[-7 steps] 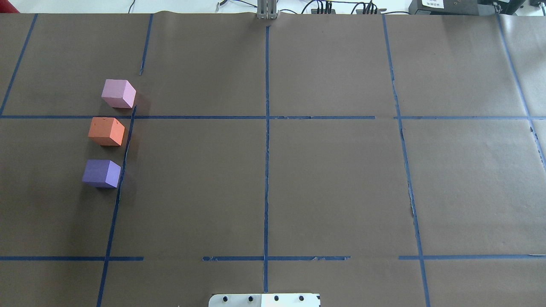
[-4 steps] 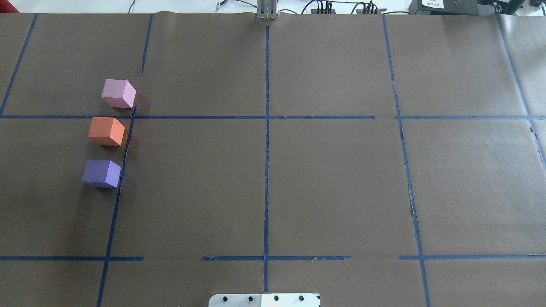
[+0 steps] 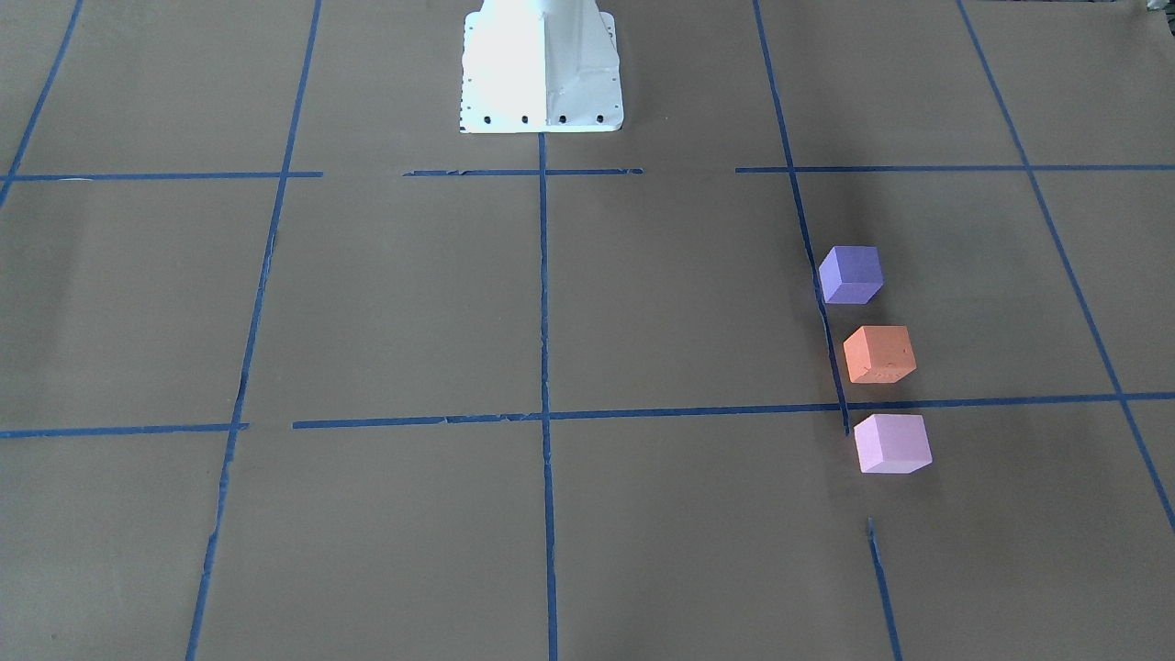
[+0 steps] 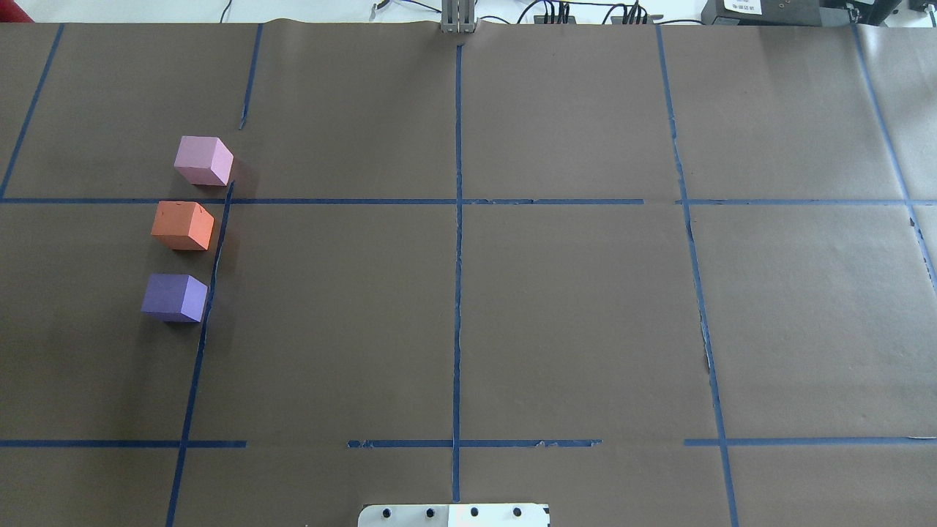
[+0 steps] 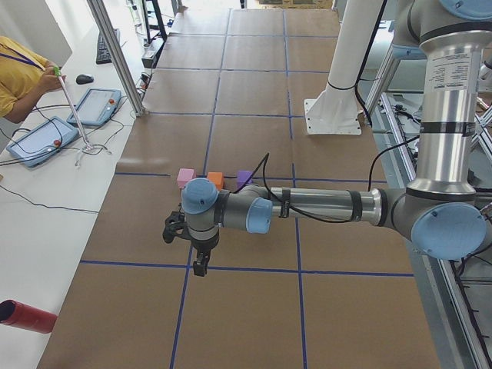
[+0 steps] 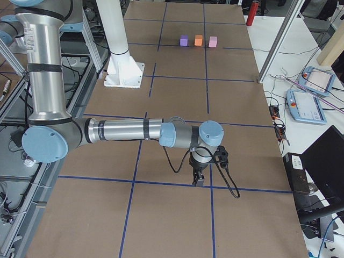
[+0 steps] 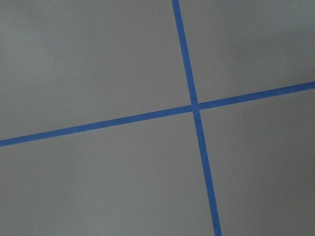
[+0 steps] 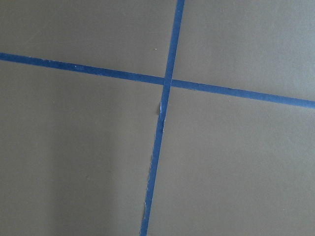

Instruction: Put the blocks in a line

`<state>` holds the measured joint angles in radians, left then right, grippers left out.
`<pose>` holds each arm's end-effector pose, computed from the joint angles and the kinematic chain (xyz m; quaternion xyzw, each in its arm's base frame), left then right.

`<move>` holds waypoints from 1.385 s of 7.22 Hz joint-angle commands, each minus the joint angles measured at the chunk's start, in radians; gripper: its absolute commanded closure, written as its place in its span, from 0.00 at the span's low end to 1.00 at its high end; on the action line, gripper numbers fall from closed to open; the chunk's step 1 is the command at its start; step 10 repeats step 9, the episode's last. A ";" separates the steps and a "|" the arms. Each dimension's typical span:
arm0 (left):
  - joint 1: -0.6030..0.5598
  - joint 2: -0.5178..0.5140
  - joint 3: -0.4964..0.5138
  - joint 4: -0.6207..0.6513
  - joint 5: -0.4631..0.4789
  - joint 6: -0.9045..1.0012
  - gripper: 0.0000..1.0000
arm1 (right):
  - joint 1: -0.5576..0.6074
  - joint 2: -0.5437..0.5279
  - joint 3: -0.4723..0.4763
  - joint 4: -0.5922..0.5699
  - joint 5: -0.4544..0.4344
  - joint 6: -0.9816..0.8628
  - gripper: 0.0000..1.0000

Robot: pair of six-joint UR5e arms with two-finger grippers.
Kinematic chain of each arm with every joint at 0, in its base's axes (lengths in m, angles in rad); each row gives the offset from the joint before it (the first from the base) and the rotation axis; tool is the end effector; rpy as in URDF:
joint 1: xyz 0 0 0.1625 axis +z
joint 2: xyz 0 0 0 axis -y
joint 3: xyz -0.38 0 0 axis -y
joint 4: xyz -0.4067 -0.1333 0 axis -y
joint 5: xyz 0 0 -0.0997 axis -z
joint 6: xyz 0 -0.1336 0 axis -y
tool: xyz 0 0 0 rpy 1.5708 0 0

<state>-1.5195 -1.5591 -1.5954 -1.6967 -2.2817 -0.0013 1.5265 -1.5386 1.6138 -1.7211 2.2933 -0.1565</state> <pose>-0.0197 -0.5167 0.6237 0.0559 0.3488 0.0475 0.9343 0.0223 -0.5112 0.6192 -0.0153 -0.3546 -0.0805 0.9314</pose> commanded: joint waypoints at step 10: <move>-0.001 -0.002 -0.008 -0.051 -0.005 -0.016 0.00 | 0.000 0.000 0.000 0.000 0.000 0.000 0.00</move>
